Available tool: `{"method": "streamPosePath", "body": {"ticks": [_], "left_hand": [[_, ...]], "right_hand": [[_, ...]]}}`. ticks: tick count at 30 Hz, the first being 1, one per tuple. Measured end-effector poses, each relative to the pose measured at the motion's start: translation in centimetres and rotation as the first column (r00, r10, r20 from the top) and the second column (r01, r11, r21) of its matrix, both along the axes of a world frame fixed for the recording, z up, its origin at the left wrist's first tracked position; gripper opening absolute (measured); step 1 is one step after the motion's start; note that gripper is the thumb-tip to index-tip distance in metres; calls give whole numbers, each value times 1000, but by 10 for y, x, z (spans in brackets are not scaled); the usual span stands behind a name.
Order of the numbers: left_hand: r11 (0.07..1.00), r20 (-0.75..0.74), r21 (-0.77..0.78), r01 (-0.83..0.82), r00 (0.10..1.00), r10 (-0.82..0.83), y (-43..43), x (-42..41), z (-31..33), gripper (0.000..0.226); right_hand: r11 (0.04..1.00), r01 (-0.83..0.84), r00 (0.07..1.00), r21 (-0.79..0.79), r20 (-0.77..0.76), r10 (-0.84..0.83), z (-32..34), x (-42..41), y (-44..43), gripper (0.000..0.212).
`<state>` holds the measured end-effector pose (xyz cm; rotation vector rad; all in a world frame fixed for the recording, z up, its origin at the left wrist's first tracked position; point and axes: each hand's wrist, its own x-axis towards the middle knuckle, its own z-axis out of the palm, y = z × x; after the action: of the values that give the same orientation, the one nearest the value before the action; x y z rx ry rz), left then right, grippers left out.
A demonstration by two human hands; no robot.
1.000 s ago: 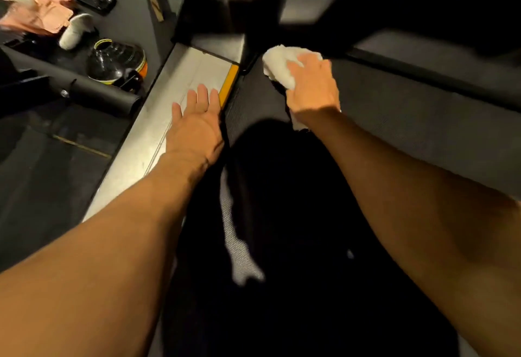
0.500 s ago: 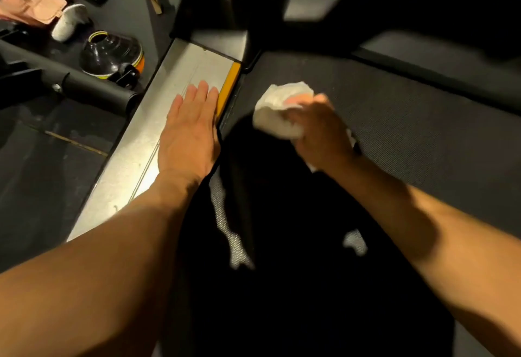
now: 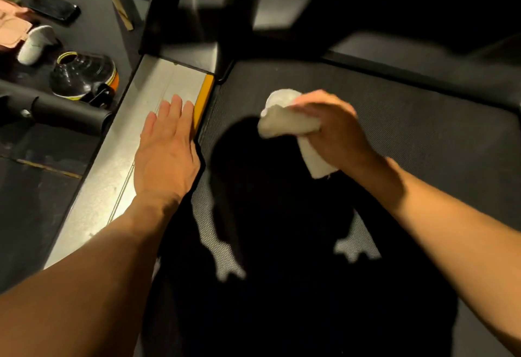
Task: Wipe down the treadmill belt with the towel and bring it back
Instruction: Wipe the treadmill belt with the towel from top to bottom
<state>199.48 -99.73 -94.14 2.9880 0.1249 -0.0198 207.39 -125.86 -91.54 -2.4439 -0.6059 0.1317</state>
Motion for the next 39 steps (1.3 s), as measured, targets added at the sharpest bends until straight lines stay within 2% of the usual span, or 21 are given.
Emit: {"method": "streamPosePath", "body": {"ticks": [2, 4, 6, 8, 10, 12, 14, 15, 16, 18, 20, 22, 24, 26, 28, 30, 32, 34, 36, 38, 39], "left_hand": [[1000, 3, 10, 7, 1000, -7, 1, 0, -1, 58], [1000, 4, 18, 15, 1000, -15, 2, -1, 0, 59], [1000, 4, 16, 13, 1000, -13, 1, -1, 2, 59], [1000, -6, 26, 12, 1000, -12, 0, -1, 2, 60], [999, 0, 41, 16, 1000, -16, 0, -1, 1, 59], [999, 4, 47, 25, 1000, -25, 0, -1, 0, 59], [998, 5, 46, 31, 1000, -31, 0, -1, -1, 57], [998, 10, 50, 29, 1000, -29, 0, -1, -1, 55], [998, 18, 55, 24, 1000, -25, 0, -1, -1, 54], [998, 20, 58, 19, 1000, -20, 0, -1, -1, 57], [998, 20, 52, 26, 999, -27, 1, -1, -1, 59], [998, 23, 55, 36, 999, -38, 2, -2, -4, 60], [997, 37, 61, 40, 998, -43, 1, -1, -6, 59], [996, 48, 74, 44, 998, -48, 1, -1, -8, 58], [995, 51, 87, 43, 998, -47, 1, 0, -7, 57], [994, 63, 100, 38, 997, -44, 1, 0, -7, 53], [993, 69, 114, 42, 996, -50, 1, 0, -8, 50], [994, 67, 105, 43, 997, -50, -1, 1, -9, 49], [995, 70, 94, 35, 997, -42, -2, 1, -9, 49], [996, 77, 79, 29, 996, -35, -3, 1, -8, 49], [997, 75, 75, 26, 997, -32, -4, 1, -6, 49]], "right_hand": [[947, 308, 951, -97, 33, -306, 1, 44, -20, 8], [857, 477, 873, -196, -5, -487, -4, 55, -20, 10], [918, 387, 922, -83, 9, -388, -19, 33, -5, 23], [1000, -23, 997, 18, 79, 22, -22, -19, 11, 30], [987, -150, 987, 56, 69, 146, -12, -28, 7, 31], [990, 138, 985, -8, 110, -136, -3, 3, -7, 26], [863, 486, 871, -140, 3, -491, -10, 38, -30, 21], [824, 539, 834, -177, -29, -552, -12, 38, -30, 19], [838, 514, 851, -183, -15, -525, -11, 26, -23, 20], [980, 191, 980, -54, 70, -187, -17, -20, -6, 27], [998, -14, 999, 66, 47, 11, -10, -46, -6, 31], [971, 216, 974, 106, 50, -223, 0, -21, -26, 24], [822, 568, 820, -38, 118, -560, -1, 23, -62, 18], [664, 723, 688, -189, 122, -715, -8, 44, -92, 19], [700, 641, 757, -316, 109, -644, -16, 27, -85, 29], [919, 310, 951, -245, 96, -295, -17, -6, -64, 33], [985, 83, 994, -154, 83, -71, -6, -21, -52, 30], [941, 321, 946, -106, 84, -314, 5, 0, -59, 19], [811, 581, 813, -76, 105, -573, 3, 26, -73, 13], [782, 597, 801, -179, 89, -592, -8, 26, -73, 25], [822, 518, 850, -238, 37, -525, -13, 15, -67, 34]]}}
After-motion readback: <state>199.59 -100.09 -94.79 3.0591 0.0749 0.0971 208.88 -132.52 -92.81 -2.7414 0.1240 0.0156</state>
